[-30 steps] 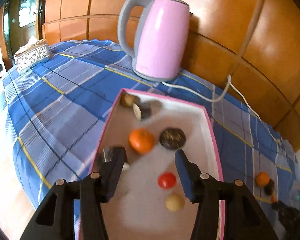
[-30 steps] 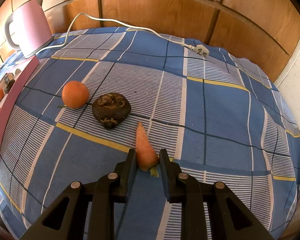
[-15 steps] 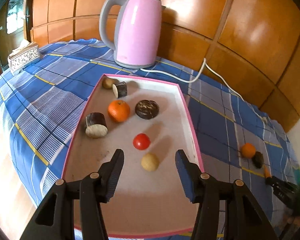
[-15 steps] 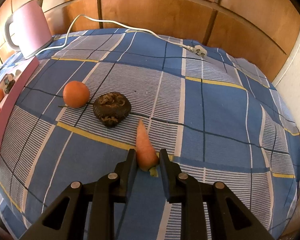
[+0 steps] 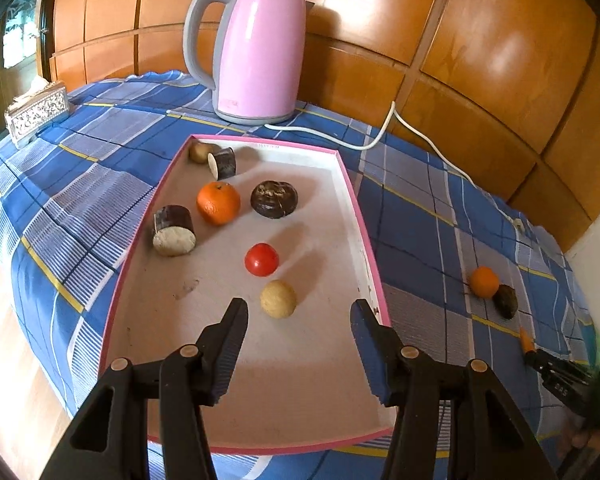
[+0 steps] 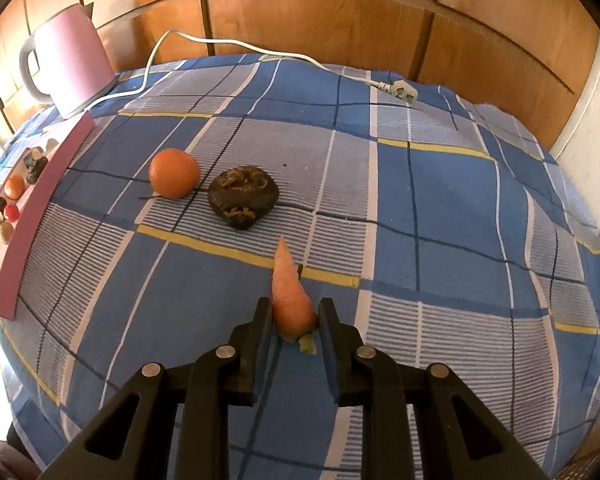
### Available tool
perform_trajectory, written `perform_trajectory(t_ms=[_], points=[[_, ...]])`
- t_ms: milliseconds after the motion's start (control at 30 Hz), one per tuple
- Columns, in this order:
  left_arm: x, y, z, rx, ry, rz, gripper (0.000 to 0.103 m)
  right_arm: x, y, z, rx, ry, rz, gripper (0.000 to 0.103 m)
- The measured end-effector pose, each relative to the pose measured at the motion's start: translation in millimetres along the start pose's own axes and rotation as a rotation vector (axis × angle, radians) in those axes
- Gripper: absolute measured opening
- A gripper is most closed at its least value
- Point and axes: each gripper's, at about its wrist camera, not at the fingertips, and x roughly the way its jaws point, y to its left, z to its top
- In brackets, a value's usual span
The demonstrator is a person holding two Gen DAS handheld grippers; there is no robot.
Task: Organize fruits
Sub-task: 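Carry the orange carrot with the right gripper into the tray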
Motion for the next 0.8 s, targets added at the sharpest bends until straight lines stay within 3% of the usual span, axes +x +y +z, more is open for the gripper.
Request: perform_trajectory(t_ms=[400,800], points=[[-3,6,-4,0.0,-0.007,0.024,0.055,-7,12,-10,0.035,0.007,0.096,0.023],[-9,22,-10,-0.013,-0.025,0.069,0.056,-15,46,-9,0.031,0.015,0.29,0.023]])
